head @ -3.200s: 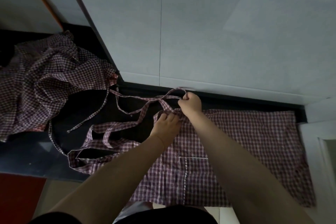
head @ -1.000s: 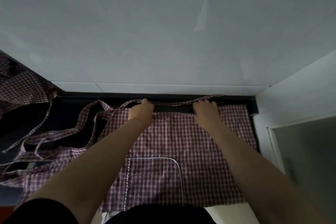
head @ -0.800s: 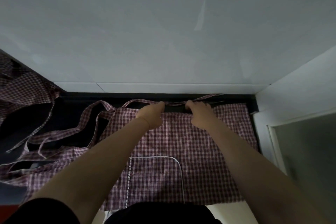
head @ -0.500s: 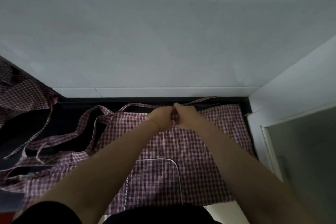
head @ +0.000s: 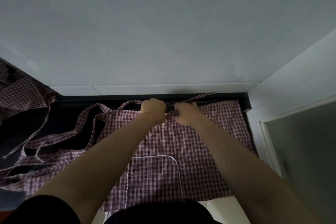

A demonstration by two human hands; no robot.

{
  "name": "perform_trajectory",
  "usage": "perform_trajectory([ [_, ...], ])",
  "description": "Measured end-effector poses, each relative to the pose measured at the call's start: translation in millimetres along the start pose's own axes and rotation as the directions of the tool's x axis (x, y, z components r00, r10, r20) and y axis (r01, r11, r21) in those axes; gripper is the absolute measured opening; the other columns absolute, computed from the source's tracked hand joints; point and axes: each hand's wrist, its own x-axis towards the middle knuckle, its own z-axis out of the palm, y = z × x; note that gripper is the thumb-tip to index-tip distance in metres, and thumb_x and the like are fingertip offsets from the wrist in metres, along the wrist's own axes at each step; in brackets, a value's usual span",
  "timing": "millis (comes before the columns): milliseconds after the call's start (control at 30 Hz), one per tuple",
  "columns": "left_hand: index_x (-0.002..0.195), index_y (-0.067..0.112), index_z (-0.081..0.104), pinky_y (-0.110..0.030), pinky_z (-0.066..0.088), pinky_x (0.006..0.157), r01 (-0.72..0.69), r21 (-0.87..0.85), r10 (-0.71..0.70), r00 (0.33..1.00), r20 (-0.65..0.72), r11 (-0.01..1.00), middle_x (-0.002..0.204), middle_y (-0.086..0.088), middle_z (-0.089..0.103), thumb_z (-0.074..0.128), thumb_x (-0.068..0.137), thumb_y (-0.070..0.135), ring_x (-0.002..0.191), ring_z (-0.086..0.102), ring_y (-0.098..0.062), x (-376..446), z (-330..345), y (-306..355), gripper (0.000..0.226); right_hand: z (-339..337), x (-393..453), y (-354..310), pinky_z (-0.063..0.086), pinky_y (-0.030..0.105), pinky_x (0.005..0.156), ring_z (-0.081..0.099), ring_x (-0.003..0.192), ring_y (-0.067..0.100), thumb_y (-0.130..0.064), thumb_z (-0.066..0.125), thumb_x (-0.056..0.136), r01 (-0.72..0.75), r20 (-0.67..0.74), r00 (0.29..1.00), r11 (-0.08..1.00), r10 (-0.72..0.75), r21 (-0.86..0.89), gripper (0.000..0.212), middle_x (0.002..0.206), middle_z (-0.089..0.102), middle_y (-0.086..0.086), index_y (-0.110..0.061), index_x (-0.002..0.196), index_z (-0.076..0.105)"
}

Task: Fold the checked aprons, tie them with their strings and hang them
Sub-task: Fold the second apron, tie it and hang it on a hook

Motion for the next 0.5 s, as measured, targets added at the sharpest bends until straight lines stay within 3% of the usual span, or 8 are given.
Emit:
perform_trajectory([
  [100, 0.105, 0.021, 0.066, -0.037, 0.039, 0.099, -0.108, -0.136, 0.106, 0.994, -0.021, 0.985, 0.103, 0.001, 0.067, 0.053, 0.091, 0.038, 0.106, 0.054, -0.022, 0, 4, 0, 0.026, 0, 2, -8, 0.027, 0.049, 0.107, 0.058, 0.1, 0.025, -0.029, 0.057, 0.091, 0.057, -0.024, 0.998, 0.994, -0.055, 0.093, 0.018, 0.089, 0.058, -0.004, -0.023, 0.1, 0.043],
  [200, 0.104, 0.019, 0.057, -0.038, 0.039, 0.102, -0.074, -0.353, 0.069, 0.997, -0.026, 0.933, 0.102, 0.001, 0.066, 0.058, 0.09, 0.039, 0.1, 0.06, -0.021, -1, 9, 0, 0.024, -2, 0, -11, 0.03, 0.047, 0.105, 0.056, 0.104, 0.026, -0.03, 0.059, 0.091, 0.101, -0.093, 0.991, 0.995, -0.1, 0.004, 0.017, 0.102, 0.063, 0.003, -0.02, 0.101, 0.048],
  [300, 0.1, 0.022, 0.053, -0.037, 0.034, 0.103, -0.045, -0.226, 0.033, 0.998, -0.057, 0.973, 0.094, 0.003, 0.063, 0.055, 0.091, 0.033, 0.094, 0.06, -0.021, -2, 11, -9, 0.014, -7, -6, -5, 0.031, 0.046, 0.101, 0.053, 0.106, 0.027, -0.02, 0.054, 0.093, 0.087, -0.216, 0.968, 0.98, -0.125, -0.18, 0.008, 0.102, 0.063, 0.005, -0.017, 0.098, 0.059],
  [400, 0.099, 0.022, 0.059, -0.04, 0.03, 0.111, 0.027, -0.032, -0.028, 1.0, -0.007, 0.999, 0.098, 0.002, 0.065, 0.054, 0.094, 0.025, 0.098, 0.061, -0.02, -4, 10, -25, 0.008, -12, -15, 12, 0.032, 0.039, 0.099, 0.051, 0.107, 0.024, -0.009, 0.051, 0.094, -0.005, -0.226, 0.971, 0.933, -0.082, -0.359, 0.013, 0.1, 0.064, 0.004, -0.016, 0.092, 0.062],
  [500, 0.112, 0.016, 0.061, -0.037, 0.041, 0.098, 0.107, 0.047, -0.109, 0.993, 0.054, 0.993, 0.108, -0.001, 0.065, 0.052, 0.094, 0.013, 0.101, 0.062, -0.021, -12, 10, -45, 0.021, -17, -24, 33, 0.034, 0.032, 0.099, 0.054, 0.108, 0.021, -0.012, 0.055, 0.095, -0.113, -0.219, 0.975, 0.903, 0.022, -0.414, 0.011, 0.105, 0.064, 0.001, -0.015, 0.092, 0.064],
])
